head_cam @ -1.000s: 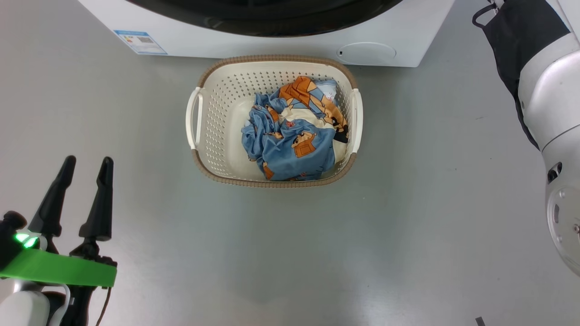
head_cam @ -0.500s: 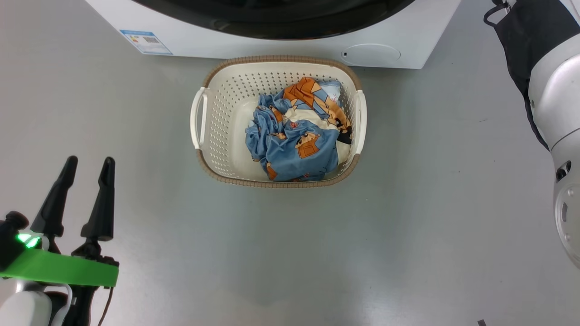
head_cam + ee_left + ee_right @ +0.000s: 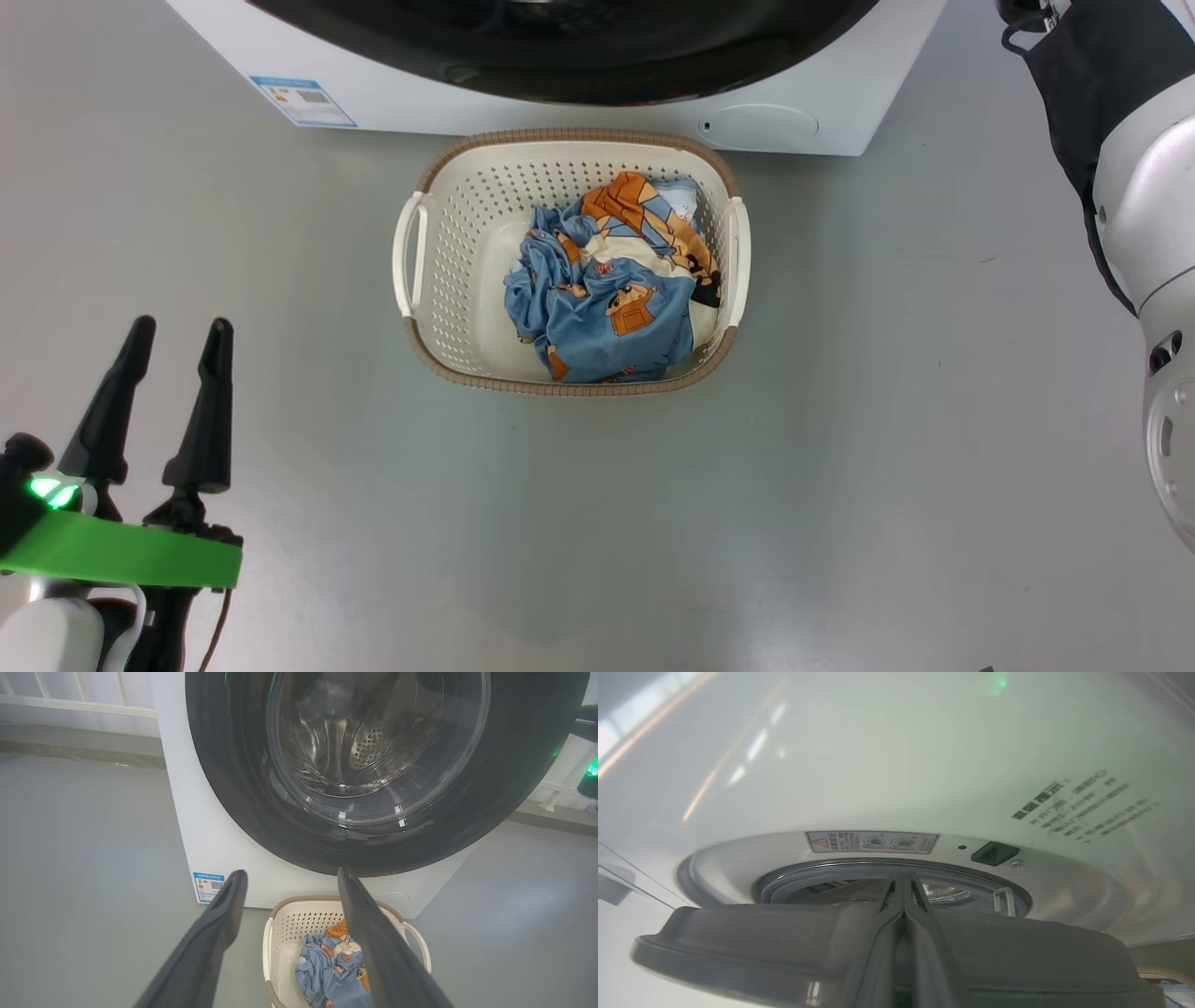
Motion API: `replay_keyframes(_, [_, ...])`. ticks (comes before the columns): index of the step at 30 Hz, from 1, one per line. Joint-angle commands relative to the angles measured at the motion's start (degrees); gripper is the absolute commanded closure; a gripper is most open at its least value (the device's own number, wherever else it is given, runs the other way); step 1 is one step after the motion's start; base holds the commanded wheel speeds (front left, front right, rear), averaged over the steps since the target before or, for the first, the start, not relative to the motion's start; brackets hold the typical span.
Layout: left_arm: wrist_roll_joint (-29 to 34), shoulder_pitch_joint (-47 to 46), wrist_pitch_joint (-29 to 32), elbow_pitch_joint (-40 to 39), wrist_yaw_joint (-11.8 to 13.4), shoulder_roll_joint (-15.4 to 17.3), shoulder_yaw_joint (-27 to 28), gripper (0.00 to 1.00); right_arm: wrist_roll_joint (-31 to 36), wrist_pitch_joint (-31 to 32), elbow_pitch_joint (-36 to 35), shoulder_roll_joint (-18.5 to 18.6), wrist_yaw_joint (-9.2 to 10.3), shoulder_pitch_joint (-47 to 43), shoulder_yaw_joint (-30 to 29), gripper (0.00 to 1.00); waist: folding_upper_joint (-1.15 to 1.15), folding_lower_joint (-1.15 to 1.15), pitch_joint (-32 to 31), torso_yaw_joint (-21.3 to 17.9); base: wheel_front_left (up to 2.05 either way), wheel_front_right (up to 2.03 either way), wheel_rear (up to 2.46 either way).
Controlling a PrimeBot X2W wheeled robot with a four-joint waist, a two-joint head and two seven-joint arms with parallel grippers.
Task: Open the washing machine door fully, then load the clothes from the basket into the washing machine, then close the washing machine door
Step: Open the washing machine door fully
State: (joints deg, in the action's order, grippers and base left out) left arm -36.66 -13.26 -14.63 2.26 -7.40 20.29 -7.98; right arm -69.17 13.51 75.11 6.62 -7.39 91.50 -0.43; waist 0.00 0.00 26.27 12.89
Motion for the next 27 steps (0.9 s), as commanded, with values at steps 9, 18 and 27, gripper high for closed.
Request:
replay_keyframes(9, [0.03, -0.42, -0.37, -1.70, -0.09, 2.25, 2.97, 0.00, -0.11, 4.99, -1.16, -2.09, -0.10, -1.49, -0.23, 1.00, 0.00, 0.00, -0.69, 0.02, 0.00, 0.00, 0.00])
replay_keyframes(18, [0.10, 0.00, -0.37, -2.12, -0.09, 2.30, 3.10, 0.00, 1.17, 9.16, -1.16, -0.04, -0.10, -2.70, -1.95, 1.00, 0.00, 0.00, -1.26, -0.35, 0.00, 0.00, 0.00])
replay_keyframes(27, [-0.01, -0.17, -0.37, -2.45, -0.09, 2.15, 2.89, 0.00, 3.13, 10.27, -1.16, 0.16, -0.10, -2.63, -3.84, 1.00, 0.00, 0.00, -1.29, -0.11, 0.00, 0.00, 0.00])
